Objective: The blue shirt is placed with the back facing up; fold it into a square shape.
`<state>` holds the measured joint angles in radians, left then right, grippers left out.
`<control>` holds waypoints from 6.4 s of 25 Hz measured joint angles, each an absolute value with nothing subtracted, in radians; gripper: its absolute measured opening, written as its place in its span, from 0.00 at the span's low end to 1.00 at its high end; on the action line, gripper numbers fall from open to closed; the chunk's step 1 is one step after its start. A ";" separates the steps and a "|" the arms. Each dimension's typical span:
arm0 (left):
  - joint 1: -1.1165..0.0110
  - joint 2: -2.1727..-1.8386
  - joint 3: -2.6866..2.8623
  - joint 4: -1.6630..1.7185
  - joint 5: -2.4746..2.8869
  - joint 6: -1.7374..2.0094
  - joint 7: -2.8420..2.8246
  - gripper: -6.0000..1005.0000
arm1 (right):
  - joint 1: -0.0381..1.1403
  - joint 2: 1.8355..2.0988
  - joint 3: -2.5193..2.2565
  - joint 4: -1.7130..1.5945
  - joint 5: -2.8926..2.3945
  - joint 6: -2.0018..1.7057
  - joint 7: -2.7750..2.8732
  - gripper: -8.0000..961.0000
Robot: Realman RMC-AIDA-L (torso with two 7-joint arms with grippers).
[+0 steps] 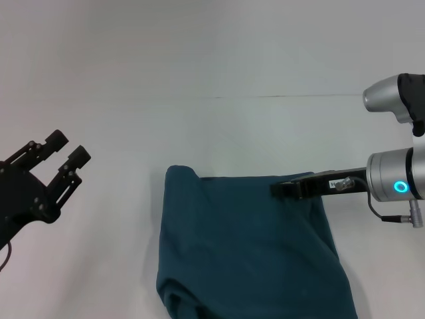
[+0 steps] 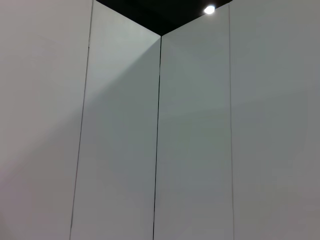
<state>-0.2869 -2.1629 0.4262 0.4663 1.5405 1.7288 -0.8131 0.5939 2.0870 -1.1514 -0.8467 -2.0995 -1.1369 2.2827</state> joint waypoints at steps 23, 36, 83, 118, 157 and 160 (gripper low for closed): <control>-0.296 -2.161 0.424 0.466 1.540 1.718 -0.813 0.44 | 0.685 2.095 -1.160 -0.847 -2.106 -1.046 2.267 0.27; -0.292 -2.161 0.423 0.463 1.540 1.716 -0.811 0.44 | 0.857 2.096 -1.245 -0.757 -2.051 -0.879 2.262 0.70; -0.556 -2.094 0.848 0.772 1.959 1.344 -1.623 0.46 | 0.537 2.092 -1.225 -0.978 -2.168 -0.891 2.261 0.76; -0.830 -2.102 0.923 0.724 2.410 1.156 -1.880 0.80 | 0.525 2.095 -1.221 -0.926 -2.160 -0.831 2.193 0.76; -0.844 -2.123 0.929 0.598 2.406 1.032 -1.876 0.70 | 0.520 2.097 -1.220 -0.911 -2.151 -0.799 2.179 0.76; -0.844 -2.123 0.928 0.588 2.408 1.016 -1.881 0.56 | 0.513 2.095 -1.219 -0.910 -2.121 -0.799 2.168 0.76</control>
